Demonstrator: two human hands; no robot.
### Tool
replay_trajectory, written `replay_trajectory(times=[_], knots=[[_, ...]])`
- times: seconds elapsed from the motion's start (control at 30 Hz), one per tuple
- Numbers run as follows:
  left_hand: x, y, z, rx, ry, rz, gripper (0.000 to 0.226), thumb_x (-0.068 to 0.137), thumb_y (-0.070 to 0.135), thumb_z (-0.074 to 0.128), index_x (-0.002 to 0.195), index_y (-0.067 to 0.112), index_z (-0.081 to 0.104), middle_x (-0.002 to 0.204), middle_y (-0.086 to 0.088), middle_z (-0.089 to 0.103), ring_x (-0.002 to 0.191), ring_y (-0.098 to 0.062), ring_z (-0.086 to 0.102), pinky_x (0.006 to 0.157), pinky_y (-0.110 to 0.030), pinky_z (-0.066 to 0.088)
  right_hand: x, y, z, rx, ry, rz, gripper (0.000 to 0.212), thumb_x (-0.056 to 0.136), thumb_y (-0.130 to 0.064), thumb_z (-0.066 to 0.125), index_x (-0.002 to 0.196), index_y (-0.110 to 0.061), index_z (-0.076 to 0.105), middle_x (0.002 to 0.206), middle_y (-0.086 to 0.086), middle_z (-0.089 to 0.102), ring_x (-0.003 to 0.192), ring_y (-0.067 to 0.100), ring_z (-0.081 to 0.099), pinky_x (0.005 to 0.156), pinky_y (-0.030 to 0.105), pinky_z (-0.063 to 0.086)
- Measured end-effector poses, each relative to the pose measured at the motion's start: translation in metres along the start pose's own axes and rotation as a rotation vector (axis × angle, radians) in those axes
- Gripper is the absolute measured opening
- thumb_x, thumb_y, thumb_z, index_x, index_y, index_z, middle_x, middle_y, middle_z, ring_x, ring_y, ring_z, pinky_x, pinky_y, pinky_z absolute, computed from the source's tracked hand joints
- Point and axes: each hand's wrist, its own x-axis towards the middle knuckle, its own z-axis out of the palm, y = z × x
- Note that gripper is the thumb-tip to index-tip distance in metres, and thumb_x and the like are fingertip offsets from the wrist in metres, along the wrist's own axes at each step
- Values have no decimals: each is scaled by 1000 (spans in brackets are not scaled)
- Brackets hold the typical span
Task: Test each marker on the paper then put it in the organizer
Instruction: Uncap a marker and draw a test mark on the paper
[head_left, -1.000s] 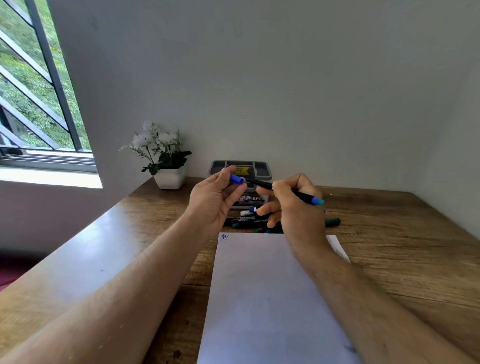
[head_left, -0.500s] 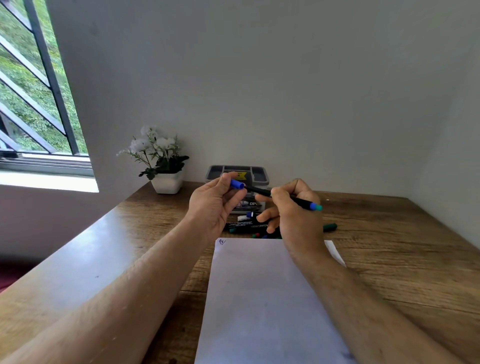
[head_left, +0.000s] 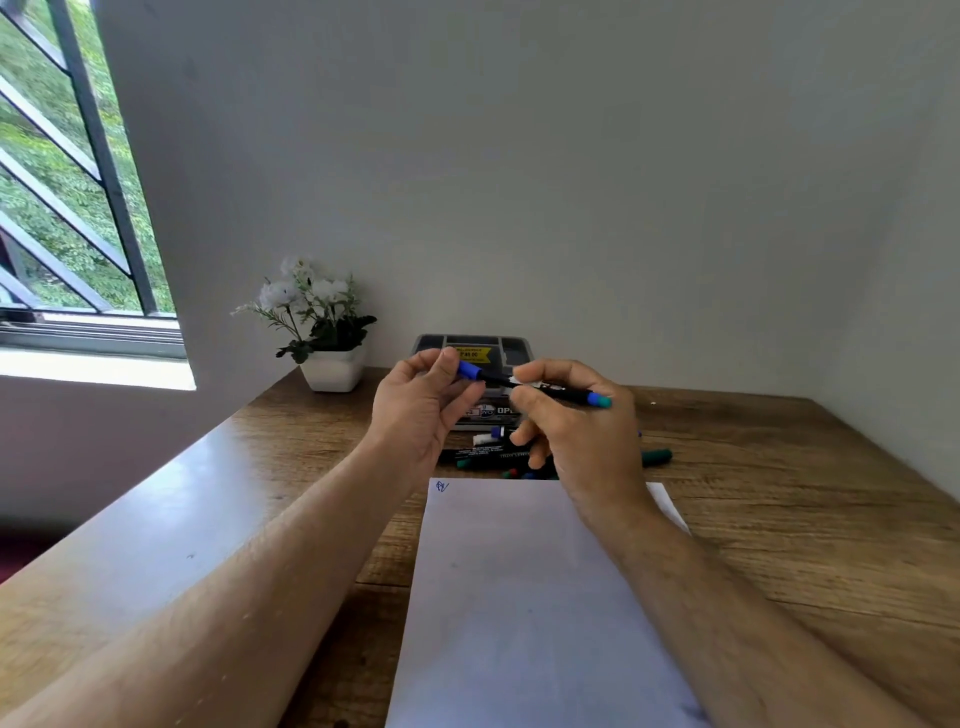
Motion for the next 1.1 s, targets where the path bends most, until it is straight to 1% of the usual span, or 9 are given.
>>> replay_trajectory(times=[0.13, 0.3, 0.43, 0.6, 0.7, 0.8, 0.87, 1.0, 1.1], knots=[[-1, -5, 1, 48, -55, 15, 16, 92, 12, 62, 106, 5, 61, 89, -15, 71, 77, -19, 71, 59, -23, 60, 0, 3, 2, 19, -28, 12, 17, 97, -9, 58, 106, -11, 72, 86, 9, 75, 56, 19, 68, 41, 24, 46], [1, -6, -2, 21, -10, 76, 16, 89, 11, 65, 104, 6, 61, 89, -14, 73, 76, -19, 74, 59, -23, 60, 6, 1, -3, -78, 70, 42, 0, 90, -16, 69, 90, -16, 69, 78, 4, 76, 53, 15, 67, 43, 25, 49], [2, -8, -5, 22, -25, 116, 14, 90, 10, 65, 102, 8, 59, 94, -15, 72, 77, -19, 74, 60, -24, 60, 9, 3, -6, -401, 102, -106, 9, 91, -25, 68, 85, -20, 72, 74, -5, 69, 66, 6, 62, 53, 10, 43], [-1, -11, 2, 13, -27, 145, 12, 91, 3, 64, 100, 6, 56, 96, -16, 69, 75, -18, 74, 66, -29, 62, 7, 4, -4, -450, 124, -135, 11, 96, -20, 61, 86, -17, 66, 75, -5, 61, 66, 4, 54, 52, 3, 39], [-3, -13, 8, -3, -39, 175, 11, 92, 1, 62, 96, 7, 54, 88, -11, 67, 73, -17, 73, 72, -31, 62, 10, 5, -7, -388, 114, -34, 16, 97, -21, 58, 88, -12, 68, 74, 0, 62, 63, 8, 54, 50, 14, 39], [-4, -15, 8, 15, -43, 181, 13, 92, 0, 61, 99, 7, 53, 87, -10, 66, 72, -16, 73, 68, -29, 62, 12, 6, -7, -331, 100, 44, 19, 97, -23, 57, 87, -11, 68, 70, 4, 61, 61, 15, 53, 54, 27, 40], [-4, -16, 8, 40, -55, 186, 19, 92, 0, 62, 106, 8, 52, 92, -12, 65, 73, -16, 73, 66, -28, 61, 12, 8, -6, -323, 76, 65, 21, 98, -24, 57, 84, -12, 67, 65, 2, 58, 57, 14, 50, 54, 27, 38], [-11, -17, 14, 195, -131, 224, 50, 90, -1, 65, 128, 18, 39, 94, -13, 69, 82, -22, 74, 73, -35, 61, 9, 8, 0, -357, -47, 58, 27, 102, -30, 50, 90, -11, 65, 58, -1, 57, 45, 4, 49, 47, 19, 37], [-12, -13, 17, 250, -102, 312, 54, 89, 0, 68, 129, 21, 38, 96, -16, 70, 81, -23, 75, 72, -35, 61, 8, 7, 1, -422, -34, 6, 26, 103, -33, 47, 96, -16, 66, 68, -1, 68, 57, 1, 60, 56, 18, 43]])
